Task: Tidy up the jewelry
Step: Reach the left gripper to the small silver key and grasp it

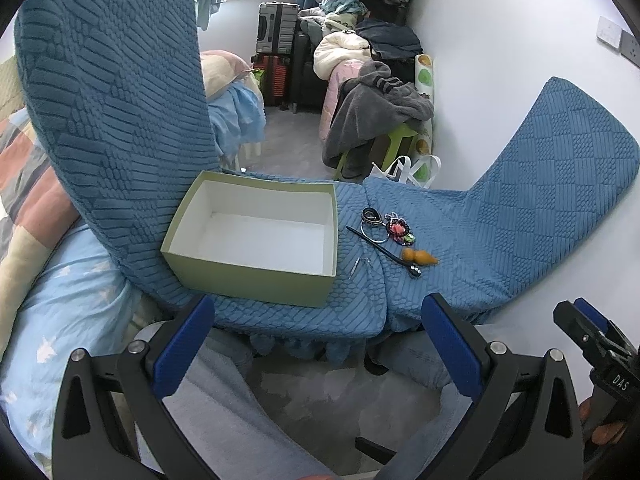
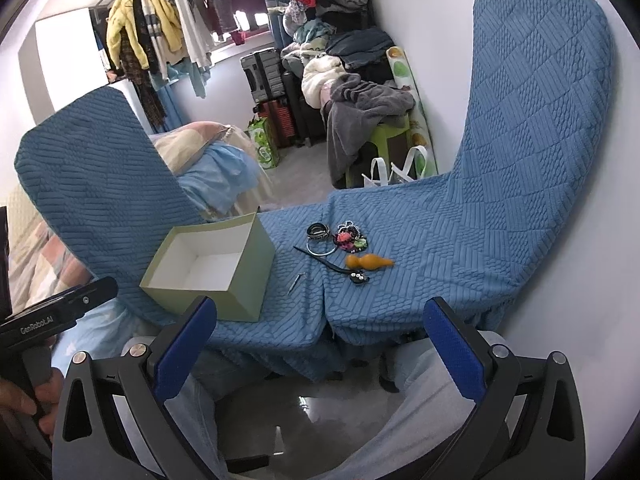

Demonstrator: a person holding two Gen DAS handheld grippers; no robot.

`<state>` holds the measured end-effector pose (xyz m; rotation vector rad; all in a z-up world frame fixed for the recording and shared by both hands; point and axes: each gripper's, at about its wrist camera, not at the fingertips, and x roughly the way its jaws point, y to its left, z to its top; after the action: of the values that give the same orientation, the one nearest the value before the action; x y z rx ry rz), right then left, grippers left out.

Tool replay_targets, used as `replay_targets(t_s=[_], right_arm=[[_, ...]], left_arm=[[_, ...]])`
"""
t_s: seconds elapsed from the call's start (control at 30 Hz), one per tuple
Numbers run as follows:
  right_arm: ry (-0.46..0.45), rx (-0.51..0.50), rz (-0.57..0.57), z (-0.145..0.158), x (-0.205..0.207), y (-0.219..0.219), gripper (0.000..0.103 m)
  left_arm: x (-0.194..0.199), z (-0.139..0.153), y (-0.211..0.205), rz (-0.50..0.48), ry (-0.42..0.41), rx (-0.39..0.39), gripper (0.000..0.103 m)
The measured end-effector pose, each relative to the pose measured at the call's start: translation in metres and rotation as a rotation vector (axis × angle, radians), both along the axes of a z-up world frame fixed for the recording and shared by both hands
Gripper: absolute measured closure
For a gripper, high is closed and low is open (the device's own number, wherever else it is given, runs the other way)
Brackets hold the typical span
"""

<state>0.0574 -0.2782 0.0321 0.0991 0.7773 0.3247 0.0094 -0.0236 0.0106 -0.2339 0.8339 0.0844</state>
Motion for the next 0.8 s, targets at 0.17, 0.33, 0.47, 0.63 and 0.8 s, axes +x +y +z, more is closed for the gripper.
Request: replay_targets(t_s=[0.17,0.33,0.47,0.63,0.8], right_arm=[[-0.013,0.003,0.015,-0.009,0.010,-0.005,0.000],[-0.011,0.042,0.023,-0.028,0.029,-0.015,0.006],[-0.003,0.051,0.035,-0.044,0.047,-0.022,0.026],[-0.007,0.049,0.034,-0.064,0.066,-0.030,0.035],[-0.011,0.052,0.031,-0.086,0.088,-0.034,0.040]], left_arm=[[0.012,-0.007,-0.006,-0.011,-0.008,-0.021,0.001],[0.031,-0.017,-0.019,-0.053,-0.027,-0.044,0.012],[0.047,-0.026,-0.027,-0.064,-0.036,-0.058,0.019],[0.066,-0.041,-0.034,-0.073,-0.043,-0.107,0.026],[0.085,-0.059,-0.046,-0.097,-0.016,-0.139,0.031]])
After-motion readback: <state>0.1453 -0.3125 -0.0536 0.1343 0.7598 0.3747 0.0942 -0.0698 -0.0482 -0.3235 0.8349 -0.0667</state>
